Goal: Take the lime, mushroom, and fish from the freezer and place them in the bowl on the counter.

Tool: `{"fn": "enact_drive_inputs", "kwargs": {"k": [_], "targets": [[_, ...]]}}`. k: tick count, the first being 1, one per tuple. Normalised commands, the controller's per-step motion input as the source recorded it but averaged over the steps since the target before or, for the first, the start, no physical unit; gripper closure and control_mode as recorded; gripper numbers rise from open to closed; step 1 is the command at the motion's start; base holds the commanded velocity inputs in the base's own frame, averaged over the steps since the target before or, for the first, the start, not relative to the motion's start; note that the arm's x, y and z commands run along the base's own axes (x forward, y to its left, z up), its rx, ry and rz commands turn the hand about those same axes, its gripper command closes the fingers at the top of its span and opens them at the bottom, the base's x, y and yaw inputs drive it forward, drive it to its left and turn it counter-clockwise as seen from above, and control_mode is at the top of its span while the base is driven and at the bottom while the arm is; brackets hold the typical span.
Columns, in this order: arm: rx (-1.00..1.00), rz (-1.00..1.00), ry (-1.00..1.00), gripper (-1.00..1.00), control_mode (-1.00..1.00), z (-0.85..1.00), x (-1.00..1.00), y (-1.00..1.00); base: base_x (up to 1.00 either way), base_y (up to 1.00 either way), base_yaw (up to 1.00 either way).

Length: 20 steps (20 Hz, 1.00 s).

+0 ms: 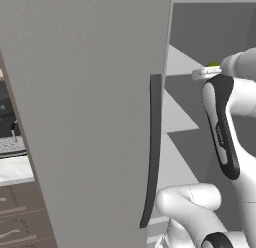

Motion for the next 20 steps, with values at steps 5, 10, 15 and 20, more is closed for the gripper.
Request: {"fn": "enact_drive_inputs", "kwargs": {"k": [5, 10, 15, 20], "targets": [[0.00, -0.06, 0.01, 1.00, -1.00, 0.15, -1.00, 0.13, 0.00, 0.00, 0.00], [0.00, -0.08, 0.03, 1.00, -1.00, 0.18, -1.00, 0.16, 0.00, 0.00, 0.00], [0.00, -0.09, 0.05, 1.00, -1.00, 0.10, -1.00, 0.09, 0.00, 0.00, 0.00], [0.00, -0.03, 0.14, 1.00, -1.00, 0.02, -1.00, 0.06, 0.00, 0.00, 0.00]]}}
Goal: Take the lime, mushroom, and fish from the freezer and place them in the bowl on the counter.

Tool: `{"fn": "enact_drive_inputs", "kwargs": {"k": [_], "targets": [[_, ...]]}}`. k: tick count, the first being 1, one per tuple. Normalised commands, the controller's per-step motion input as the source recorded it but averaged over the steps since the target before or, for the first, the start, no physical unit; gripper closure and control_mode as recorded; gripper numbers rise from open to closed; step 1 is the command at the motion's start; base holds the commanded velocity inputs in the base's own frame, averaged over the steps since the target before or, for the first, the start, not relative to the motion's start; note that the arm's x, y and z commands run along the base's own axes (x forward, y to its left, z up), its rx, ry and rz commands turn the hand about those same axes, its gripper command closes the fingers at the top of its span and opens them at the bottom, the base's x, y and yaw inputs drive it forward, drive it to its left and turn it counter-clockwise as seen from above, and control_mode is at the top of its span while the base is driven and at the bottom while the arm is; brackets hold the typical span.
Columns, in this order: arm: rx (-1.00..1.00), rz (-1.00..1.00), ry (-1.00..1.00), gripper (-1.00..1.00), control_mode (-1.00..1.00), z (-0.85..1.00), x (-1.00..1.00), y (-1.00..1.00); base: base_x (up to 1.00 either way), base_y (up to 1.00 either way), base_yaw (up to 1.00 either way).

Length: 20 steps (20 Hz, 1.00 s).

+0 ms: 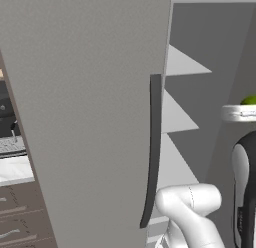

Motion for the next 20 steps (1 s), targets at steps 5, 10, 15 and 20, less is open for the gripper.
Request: {"fn": "enact_drive_inputs", "kwargs": {"k": [5, 10, 15, 20], "targets": [[0.00, 0.00, 0.21, 1.00, -1.00, 0.13, -0.75, 0.31, 0.00, 0.00, 0.00], [0.01, 0.01, 0.20, 1.00, -1.00, 0.05, -0.09, 0.58, 0.00, 0.00, 0.00], [0.02, 0.00, 0.18, 1.00, -1.00, -0.02, -0.01, 0.24, 0.00, 0.00, 0.00], [0.05, 0.00, 0.01, 1.00, -1.00, -0.38, 0.17, -0.01, 0.00, 0.00, 0.00]]}}
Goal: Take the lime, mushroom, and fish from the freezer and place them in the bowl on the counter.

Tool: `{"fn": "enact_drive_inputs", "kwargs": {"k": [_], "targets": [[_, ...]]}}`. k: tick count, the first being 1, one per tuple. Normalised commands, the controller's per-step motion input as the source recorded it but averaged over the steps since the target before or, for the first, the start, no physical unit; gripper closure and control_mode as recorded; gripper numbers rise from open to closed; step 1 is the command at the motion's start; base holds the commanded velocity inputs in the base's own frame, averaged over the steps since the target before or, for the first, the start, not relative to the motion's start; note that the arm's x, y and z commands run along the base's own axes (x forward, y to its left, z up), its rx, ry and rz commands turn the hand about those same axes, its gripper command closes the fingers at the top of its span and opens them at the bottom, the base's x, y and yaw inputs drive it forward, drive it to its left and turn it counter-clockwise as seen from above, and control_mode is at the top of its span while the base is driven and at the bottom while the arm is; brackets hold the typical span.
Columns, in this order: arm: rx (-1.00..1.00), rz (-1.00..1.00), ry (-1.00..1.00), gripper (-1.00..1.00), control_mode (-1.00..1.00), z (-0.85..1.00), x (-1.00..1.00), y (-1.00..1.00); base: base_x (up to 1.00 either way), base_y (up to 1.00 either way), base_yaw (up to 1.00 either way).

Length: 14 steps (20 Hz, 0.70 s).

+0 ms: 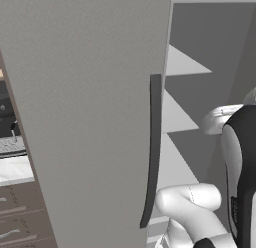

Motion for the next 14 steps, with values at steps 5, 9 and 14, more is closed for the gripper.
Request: {"fn": "enact_drive_inputs", "kwargs": {"k": [5, 9, 14], "targets": [[0.07, 0.00, 0.00, 1.00, -1.00, -0.40, 0.42, -0.08, 0.00, 0.00, 0.00], [0.07, 0.00, 0.00, 1.00, -1.00, -0.15, 0.40, -0.01, 0.00, 0.00, 0.00], [0.05, 0.00, 0.00, 1.00, -1.00, -0.07, 0.15, -0.09, 0.00, 0.00, 0.00]]}}
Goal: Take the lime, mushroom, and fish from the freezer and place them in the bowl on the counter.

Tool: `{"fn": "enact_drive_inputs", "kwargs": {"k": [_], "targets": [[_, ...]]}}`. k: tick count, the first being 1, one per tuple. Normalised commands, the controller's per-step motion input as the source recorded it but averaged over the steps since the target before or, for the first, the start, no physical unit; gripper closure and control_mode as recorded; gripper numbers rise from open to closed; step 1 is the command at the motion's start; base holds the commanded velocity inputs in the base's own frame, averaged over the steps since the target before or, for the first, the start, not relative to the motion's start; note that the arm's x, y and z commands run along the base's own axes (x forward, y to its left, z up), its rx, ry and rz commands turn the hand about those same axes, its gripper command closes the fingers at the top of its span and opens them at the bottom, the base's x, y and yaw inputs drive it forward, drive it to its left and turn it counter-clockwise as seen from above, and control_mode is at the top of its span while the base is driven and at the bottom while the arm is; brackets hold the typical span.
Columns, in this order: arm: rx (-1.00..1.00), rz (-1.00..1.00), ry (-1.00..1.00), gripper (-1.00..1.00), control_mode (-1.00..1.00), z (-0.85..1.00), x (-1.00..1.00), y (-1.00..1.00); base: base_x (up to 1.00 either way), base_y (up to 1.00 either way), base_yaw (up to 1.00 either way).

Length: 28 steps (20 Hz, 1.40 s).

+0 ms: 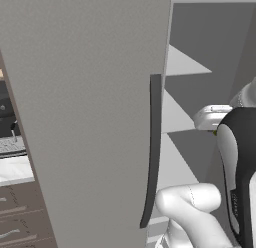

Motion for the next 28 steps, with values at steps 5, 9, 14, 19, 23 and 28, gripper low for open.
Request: {"fn": "enact_drive_inputs", "kwargs": {"k": [5, 9, 14, 19, 23, 28], "targets": [[0.04, 0.00, 0.00, 1.00, -1.00, -0.15, 0.00, -0.12, 0.00, 0.00, 0.00], [0.00, 0.00, 0.00, 1.00, -1.00, -0.19, 0.00, 0.00, 0.00, 0.00, 0.00], [0.00, 0.00, 0.00, 1.00, -1.00, -0.10, 0.00, 0.00, 0.00, 0.00, 0.00], [0.00, 0.00, 0.00, 1.00, 1.00, -0.07, -0.01, 0.01, -0.23, 0.23, 0.00], [0.00, 0.00, 0.00, 1.00, 1.00, 0.00, 0.00, 0.00, -0.67, 0.86, 0.00], [0.00, 0.00, 0.00, 1.00, 1.00, 0.00, 0.00, 0.00, -0.50, 1.00, 0.02]]}}
